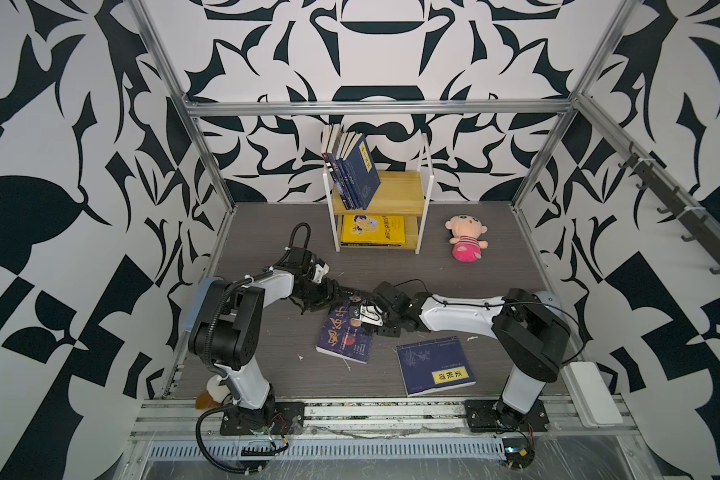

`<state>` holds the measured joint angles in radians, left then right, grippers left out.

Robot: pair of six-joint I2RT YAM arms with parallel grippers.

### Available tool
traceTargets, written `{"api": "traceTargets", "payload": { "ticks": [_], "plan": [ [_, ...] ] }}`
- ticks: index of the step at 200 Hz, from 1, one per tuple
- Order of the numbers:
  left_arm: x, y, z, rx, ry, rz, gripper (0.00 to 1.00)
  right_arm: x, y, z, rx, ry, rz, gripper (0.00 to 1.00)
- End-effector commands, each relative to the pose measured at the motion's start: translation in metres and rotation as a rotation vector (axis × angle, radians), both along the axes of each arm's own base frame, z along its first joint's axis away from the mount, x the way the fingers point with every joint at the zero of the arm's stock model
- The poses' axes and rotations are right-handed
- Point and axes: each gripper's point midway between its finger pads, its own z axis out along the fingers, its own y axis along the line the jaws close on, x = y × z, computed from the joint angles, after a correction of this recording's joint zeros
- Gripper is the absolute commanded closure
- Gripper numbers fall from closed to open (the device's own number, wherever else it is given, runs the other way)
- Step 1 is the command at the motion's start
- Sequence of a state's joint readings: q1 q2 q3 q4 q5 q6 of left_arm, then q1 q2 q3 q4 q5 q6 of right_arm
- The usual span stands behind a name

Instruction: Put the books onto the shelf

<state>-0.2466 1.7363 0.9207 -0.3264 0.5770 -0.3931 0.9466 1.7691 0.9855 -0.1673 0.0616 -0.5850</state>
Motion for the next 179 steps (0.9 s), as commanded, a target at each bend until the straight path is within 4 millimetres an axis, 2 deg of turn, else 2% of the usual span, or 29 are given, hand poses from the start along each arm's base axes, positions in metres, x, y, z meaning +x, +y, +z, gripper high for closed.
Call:
{"api": "traceTargets", "payload": {
  "ticks": [1, 41, 66, 73, 89, 122, 145, 168, 179],
  "plan": [
    [0.003, 0.002, 0.000, 0.003, 0.037, -0.026, 0.36, -0.008, 0.022, 0.024, 0.095, -0.004, 0.045, 0.54],
    [0.007, 0.015, 0.017, 0.128, -0.028, -0.150, 0.40, -0.017, -0.006, 0.025, -0.032, -0.159, 0.172, 0.51],
    [-0.002, 0.026, 0.024, 0.197, -0.071, -0.245, 0.41, -0.029, -0.008, 0.020, -0.052, -0.284, 0.312, 0.45],
    [-0.004, 0.029, 0.024, 0.220, -0.078, -0.257, 0.41, -0.029, -0.007, 0.021, -0.044, -0.326, 0.336, 0.40],
    [-0.011, 0.034, 0.025, 0.243, -0.089, -0.292, 0.45, -0.027, -0.006, 0.019, -0.048, -0.386, 0.374, 0.37],
    [-0.028, 0.032, 0.013, 0.285, -0.069, -0.382, 0.54, -0.016, 0.001, 0.014, -0.073, -0.497, 0.424, 0.37],
    [-0.037, 0.028, 0.000, 0.292, -0.042, -0.438, 0.72, -0.017, 0.010, 0.005, -0.073, -0.535, 0.477, 0.37],
    [-0.040, 0.025, -0.014, 0.292, -0.001, -0.451, 0.80, -0.014, 0.019, -0.003, -0.076, -0.609, 0.531, 0.37],
    [-0.041, 0.027, -0.020, 0.305, 0.012, -0.462, 0.87, -0.012, 0.024, -0.006, -0.077, -0.647, 0.555, 0.37]
  ]
}}
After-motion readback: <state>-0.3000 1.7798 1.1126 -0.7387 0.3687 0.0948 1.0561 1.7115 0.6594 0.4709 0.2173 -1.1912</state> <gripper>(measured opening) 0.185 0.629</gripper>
